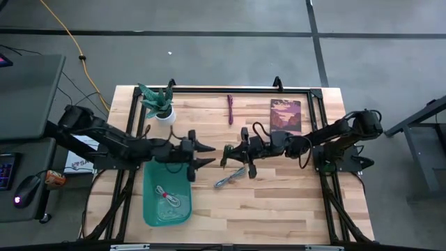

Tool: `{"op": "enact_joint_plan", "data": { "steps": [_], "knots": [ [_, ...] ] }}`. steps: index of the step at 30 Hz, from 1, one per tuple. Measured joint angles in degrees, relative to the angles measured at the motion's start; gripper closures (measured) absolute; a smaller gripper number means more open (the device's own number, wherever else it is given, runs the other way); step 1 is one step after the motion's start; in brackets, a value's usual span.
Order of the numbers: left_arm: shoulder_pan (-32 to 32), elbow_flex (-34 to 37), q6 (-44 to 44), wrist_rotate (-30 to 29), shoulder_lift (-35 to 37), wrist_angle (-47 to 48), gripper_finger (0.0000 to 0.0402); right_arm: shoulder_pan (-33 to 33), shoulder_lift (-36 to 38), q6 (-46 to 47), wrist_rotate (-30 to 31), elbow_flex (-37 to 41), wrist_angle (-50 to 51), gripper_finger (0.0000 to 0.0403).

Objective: Pick and place USB-C Cables
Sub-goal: Put the green black charger cable into the green bin

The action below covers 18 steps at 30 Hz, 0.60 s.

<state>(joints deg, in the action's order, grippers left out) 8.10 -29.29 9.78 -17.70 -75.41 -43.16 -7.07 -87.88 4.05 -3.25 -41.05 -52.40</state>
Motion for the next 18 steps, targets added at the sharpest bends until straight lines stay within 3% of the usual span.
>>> {"op": "enact_joint_plan", "data": {
  "steps": [3, 11, 18],
  "knots": [
    [-1.4, -1.5, 1.2, 4.3, -2.5, 0.1, 0.0231, -0.4, 0.0, 0.0, 0.0, -1.0, 1.3, 0.0402],
    [-1.3, -4.8, -0.7, 5.3, -6.8, -0.1, 0.0226, -0.6, 0.0, 0.1, 1.3, -1.2, 4.0, 0.0402],
    [-1.2, -4.9, -0.9, 5.2, -7.0, 0.0, 0.0171, -0.6, 0.0, 0.4, 1.2, -1.3, 3.7, 0.0402]
  ]
}}
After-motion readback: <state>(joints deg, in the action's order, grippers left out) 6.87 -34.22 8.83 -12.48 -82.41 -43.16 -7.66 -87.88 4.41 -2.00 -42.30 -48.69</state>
